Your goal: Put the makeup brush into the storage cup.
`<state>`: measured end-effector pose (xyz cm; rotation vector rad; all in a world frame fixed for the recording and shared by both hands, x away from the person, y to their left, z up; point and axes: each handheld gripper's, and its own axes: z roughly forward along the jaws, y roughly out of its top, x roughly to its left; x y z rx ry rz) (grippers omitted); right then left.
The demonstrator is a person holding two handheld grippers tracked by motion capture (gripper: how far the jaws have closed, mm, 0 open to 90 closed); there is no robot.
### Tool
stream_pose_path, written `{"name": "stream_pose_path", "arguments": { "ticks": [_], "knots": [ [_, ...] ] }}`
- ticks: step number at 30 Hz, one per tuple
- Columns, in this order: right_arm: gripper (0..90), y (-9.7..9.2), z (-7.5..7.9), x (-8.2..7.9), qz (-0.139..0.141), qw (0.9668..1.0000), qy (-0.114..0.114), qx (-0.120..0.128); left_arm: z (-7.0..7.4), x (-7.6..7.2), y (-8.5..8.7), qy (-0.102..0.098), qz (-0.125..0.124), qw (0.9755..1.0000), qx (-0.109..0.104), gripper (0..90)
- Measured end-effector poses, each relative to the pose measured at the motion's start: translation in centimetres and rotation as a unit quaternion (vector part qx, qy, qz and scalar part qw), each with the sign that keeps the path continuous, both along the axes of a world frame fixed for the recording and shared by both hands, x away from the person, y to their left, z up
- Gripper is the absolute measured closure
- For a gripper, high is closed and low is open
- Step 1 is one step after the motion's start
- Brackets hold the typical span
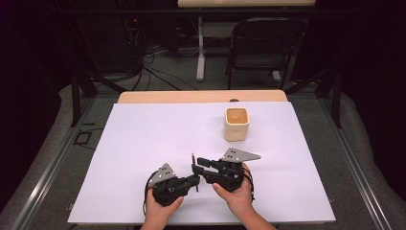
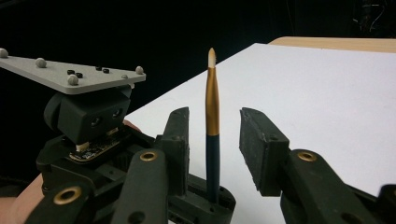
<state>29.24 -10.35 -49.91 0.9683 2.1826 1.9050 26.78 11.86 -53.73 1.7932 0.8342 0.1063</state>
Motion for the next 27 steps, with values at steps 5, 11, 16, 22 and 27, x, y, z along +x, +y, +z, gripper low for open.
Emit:
{"name": "stream_pose_path", "arguments": {
  "ticks": [5,11,16,22,27],
  "knots": [
    [66.0,0.0,0.4,-0.1,0.004,1.0,0.006,0.002,0.4,-0.3,-0.2,-0.012,-0.001,0.9998,0.014,83.8],
    [68.7,0.1,0.8,-0.4,0.01,0.9999,0.002,0.006,0.9,-0.7,-0.7,-0.029,-0.001,0.9988,0.04,83.9],
    [70.9,0.0,1.1,-0.6,0.011,0.9999,0.0,0.008,1.0,-0.8,-0.9,-0.028,0.0,0.9984,0.05,83.9],
    [75.0,-0.1,1.1,-0.5,0.005,1.0,-0.004,0.0,1.0,-0.8,-0.9,-0.028,0.0,0.9982,0.054,83.9],
    [78.7,-0.3,1.1,-0.4,0.003,1.0,-0.004,-0.002,1.0,-0.9,-0.9,-0.029,0.001,0.998,0.057,83.9]
  ]
}}
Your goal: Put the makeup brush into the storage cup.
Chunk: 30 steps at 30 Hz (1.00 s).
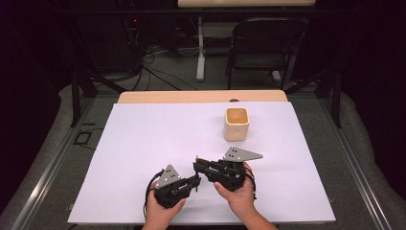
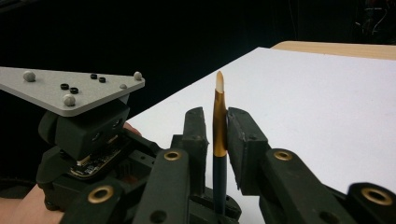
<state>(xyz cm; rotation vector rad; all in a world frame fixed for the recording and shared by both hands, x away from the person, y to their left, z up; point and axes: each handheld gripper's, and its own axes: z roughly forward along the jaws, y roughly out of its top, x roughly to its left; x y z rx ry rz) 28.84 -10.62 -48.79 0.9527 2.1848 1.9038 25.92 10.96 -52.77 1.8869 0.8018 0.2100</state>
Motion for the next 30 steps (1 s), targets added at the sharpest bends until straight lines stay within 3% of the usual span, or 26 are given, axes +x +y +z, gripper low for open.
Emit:
{"name": "stream_pose_path", "arguments": {
  "ticks": [8,30],
  "knots": [
    [79.2,-0.02,-0.19,0.17,0.004,1.0,0.006,-0.002,-0.03,-0.02,-0.12,-0.002,-0.004,1.0,0.006,84.0],
    [83.8,0.04,0.05,-0.02,0.001,0.9997,-0.011,-0.02,-0.05,-0.05,-0.13,-0.001,-0.006,1.0,0.004,83.9]
  ]
}}
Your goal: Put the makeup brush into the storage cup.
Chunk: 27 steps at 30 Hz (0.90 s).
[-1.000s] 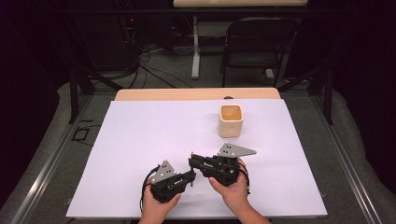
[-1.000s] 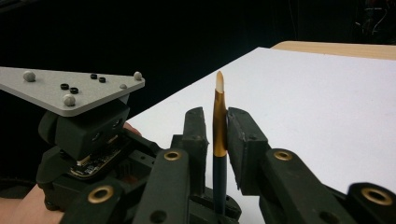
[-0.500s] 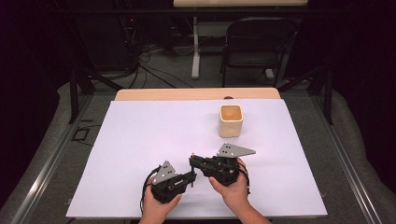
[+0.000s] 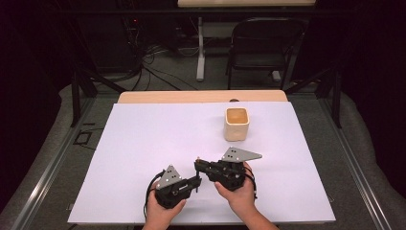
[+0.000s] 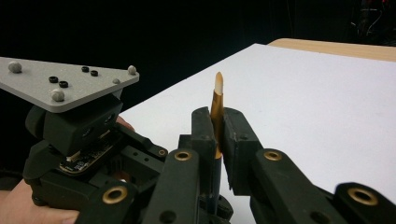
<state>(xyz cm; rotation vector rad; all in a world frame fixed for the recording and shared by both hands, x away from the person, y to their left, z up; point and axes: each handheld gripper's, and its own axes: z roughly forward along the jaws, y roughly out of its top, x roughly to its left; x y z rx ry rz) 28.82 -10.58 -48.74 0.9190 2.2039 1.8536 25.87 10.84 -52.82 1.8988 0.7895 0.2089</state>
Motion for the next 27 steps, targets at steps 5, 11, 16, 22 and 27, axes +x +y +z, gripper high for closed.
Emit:
{"name": "stream_pose_path", "arguments": {
  "ticks": [5,11,16,22,27],
  "knots": [
    [83.8,0.0,0.1,-0.1,0.001,1.0,-0.007,-0.002,0.0,0.0,0.1,0.0,-0.001,1.0,-0.006,83.1],
    [83.8,0.0,0.2,-0.1,-0.003,0.9999,-0.011,-0.004,-0.1,0.1,0.2,0.003,0.004,0.9999,-0.011,74.2],
    [83.8,-0.4,0.3,0.1,-0.008,0.9998,-0.016,-0.007,0.0,0.2,0.5,0.01,0.007,0.9996,-0.024,66.9],
    [83.9,-1.4,0.7,0.6,-0.028,0.9991,-0.03,-0.007,0.0,0.6,1.2,0.022,0.007,0.9988,-0.044,57.4],
    [83.9,-2.7,0.8,1.3,-0.053,0.9979,-0.036,-0.008,-0.1,0.7,1.7,0.019,0.014,0.9985,-0.05,51.6]
  ]
}}
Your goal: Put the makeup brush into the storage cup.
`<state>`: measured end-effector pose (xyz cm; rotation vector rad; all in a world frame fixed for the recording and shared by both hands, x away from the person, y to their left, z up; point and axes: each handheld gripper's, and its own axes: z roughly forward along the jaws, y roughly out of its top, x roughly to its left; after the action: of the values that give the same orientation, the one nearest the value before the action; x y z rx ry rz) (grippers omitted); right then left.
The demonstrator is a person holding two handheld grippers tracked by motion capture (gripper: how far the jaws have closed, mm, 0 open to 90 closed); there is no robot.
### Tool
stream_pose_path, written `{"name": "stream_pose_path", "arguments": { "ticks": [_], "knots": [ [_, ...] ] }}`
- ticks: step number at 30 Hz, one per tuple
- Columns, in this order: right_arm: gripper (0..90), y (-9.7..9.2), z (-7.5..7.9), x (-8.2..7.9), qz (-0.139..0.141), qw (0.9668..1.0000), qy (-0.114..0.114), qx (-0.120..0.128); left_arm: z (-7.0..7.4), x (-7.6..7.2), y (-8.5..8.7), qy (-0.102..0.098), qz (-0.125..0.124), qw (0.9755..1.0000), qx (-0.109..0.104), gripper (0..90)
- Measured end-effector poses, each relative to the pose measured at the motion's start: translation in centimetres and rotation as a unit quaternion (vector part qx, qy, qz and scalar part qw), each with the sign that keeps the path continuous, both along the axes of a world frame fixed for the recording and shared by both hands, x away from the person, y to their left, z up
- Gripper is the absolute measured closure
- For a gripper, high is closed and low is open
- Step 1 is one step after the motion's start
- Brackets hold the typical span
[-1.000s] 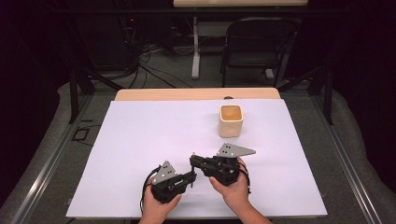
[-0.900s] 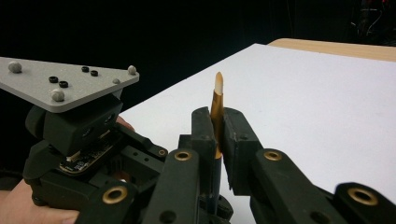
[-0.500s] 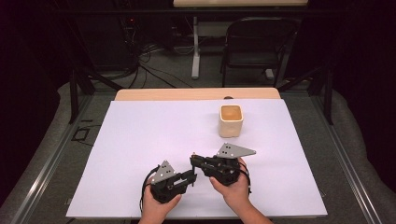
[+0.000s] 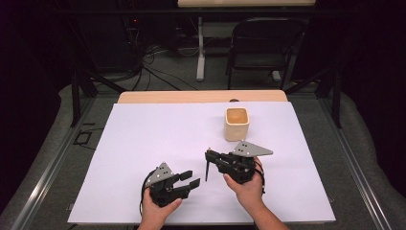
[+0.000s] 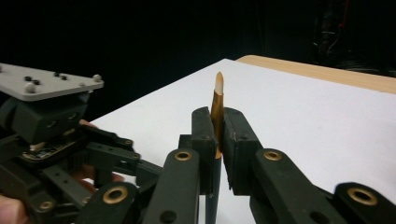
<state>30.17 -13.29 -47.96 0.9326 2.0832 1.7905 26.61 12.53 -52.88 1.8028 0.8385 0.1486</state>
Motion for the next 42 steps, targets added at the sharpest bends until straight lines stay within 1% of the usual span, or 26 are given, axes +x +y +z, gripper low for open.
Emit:
{"name": "stream_pose_path", "arguments": {
  "ticks": [2,3,4,5,8,11,12,13,18,20,21,22,24,25,26,28,29,30,31,34,36,38,39,40,42],
  "knots": [
    [83.9,-0.4,0.0,0.2,-0.006,1.0,-0.001,0.002,0.0,0.1,0.1,-0.005,0.007,0.9999,0.005,49.2],
    [83.9,-0.7,0.1,0.4,-0.01,0.9999,-0.004,0.007,0.0,0.1,0.2,-0.003,0.009,0.9999,0.008,48.5],
    [83.9,-0.9,0.1,0.4,-0.012,0.9999,-0.003,0.004,0.0,0.1,0.3,-0.005,0.014,0.9999,0.009,48.0],
    [83.9,-1.2,0.1,0.6,-0.019,0.9998,-0.007,0.007,0.0,0.2,0.4,-0.007,0.018,0.9998,0.01,46.5],
    [83.9,-1.6,0.2,0.6,-0.026,0.9996,-0.007,0.009,-0.1,0.3,0.7,-0.009,0.031,0.9994,0.011,45.6],
    [83.9,-2.0,0.3,0.7,-0.032,0.9993,-0.015,0.011,-0.2,0.6,1.1,-0.004,0.041,0.9991,0.012,44.3],
    [83.9,-2.2,0.3,0.8,-0.035,0.9991,-0.024,0.007,-0.3,0.7,1.2,-0.001,0.047,0.9988,0.013,43.8],
    [83.8,-2.2,0.3,0.9,-0.036,0.999,-0.026,0.007,-0.3,0.9,1.4,0.003,0.053,0.9986,0.01,43.2],
    [83.8,-2.6,0.3,1.0,-0.037,0.9988,-0.032,0.004,-0.4,1.1,1.8,0.009,0.062,0.998,0.012,43.0],
    [83.8,-2.9,0.2,1.2,-0.043,0.9986,-0.031,0.001,-0.4,1.2,2.0,0.009,0.064,0.9978,0.014,43.1],
    [83.8,-3.0,0.1,1.3,-0.042,0.9988,-0.026,0.003,-0.4,1.3,2.1,0.009,0.064,0.9978,0.014,43.1],
    [83.8,-3.2,0.0,1.5,-0.047,0.9986,-0.024,0.007,-0.4,1.3,2.2,0.01,0.065,0.9978,0.013,43.1],
    [83.8,-3.4,0.0,1.6,-0.05,0.9984,-0.026,0.005,-0.4,1.3,2.3,0.007,0.068,0.9976,0.016,43.1],
    [83.8,-3.7,0.2,1.6,-0.054,0.9982,-0.027,0.0,-0.3,1.3,2.4,0.008,0.068,0.9975,0.016,43.1],
    [83.8,-3.7,0.2,1.6,-0.054,0.9982,-0.027,0.0,-0.3,1.3,2.4,0.008,0.07,0.9974,0.016,43.1],
    [83.8,-4.1,0.5,1.6,-0.066,0.9973,-0.031,-0.006,-0.3,1.3,2.6,0.011,0.074,0.997,0.017,42.8],
    [83.8,-4.1,0.5,1.6,-0.066,0.9973,-0.031,-0.006,-0.3,1.3,2.6,0.011,0.074,0.997,0.017,42.6],
    [83.8,-4.2,0.6,1.6,-0.068,0.997,-0.035,-0.006,-0.3,1.3,2.7,0.014,0.074,0.997,0.018,42.6],
    [83.8,-4.5,0.7,1.6,-0.073,0.9966,-0.036,-0.01,-0.2,1.3,2.7,0.014,0.074,0.997,0.018,42.6],
    [83.8,-5.0,0.9,1.6,-0.082,0.9959,-0.037,-0.003,-0.2,1.4,2.8,0.013,0.079,0.9965,0.021,41.9],
    [83.8,-5.3,1.0,1.6,-0.087,0.9952,-0.041,-0.012,-0.2,1.4,2.8,0.011,0.086,0.996,0.023,41.1],
    [83.8,-5.5,1.1,1.6,-0.09,0.9951,-0.04,-0.013,-0.2,1.4,2.9,0.006,0.091,0.9954,0.029,40.0],
    [83.9,-5.6,1.1,1.6,-0.092,0.9949,-0.041,-0.013,-0.2,1.4,2.9,0.007,0.094,0.9951,0.029,39.7],
    [83.9,-5.8,1.1,1.6,-0.091,0.9949,-0.042,-0.007,-0.2,1.5,3.0,0.005,0.097,0.9948,0.03,38.8],
    [83.8,-5.9,1.2,1.6,-0.092,0.9948,-0.042,-0.011,-0.1,1.5,3.0,0.005,0.099,0.9946,0.032,38.8]
  ]
}}
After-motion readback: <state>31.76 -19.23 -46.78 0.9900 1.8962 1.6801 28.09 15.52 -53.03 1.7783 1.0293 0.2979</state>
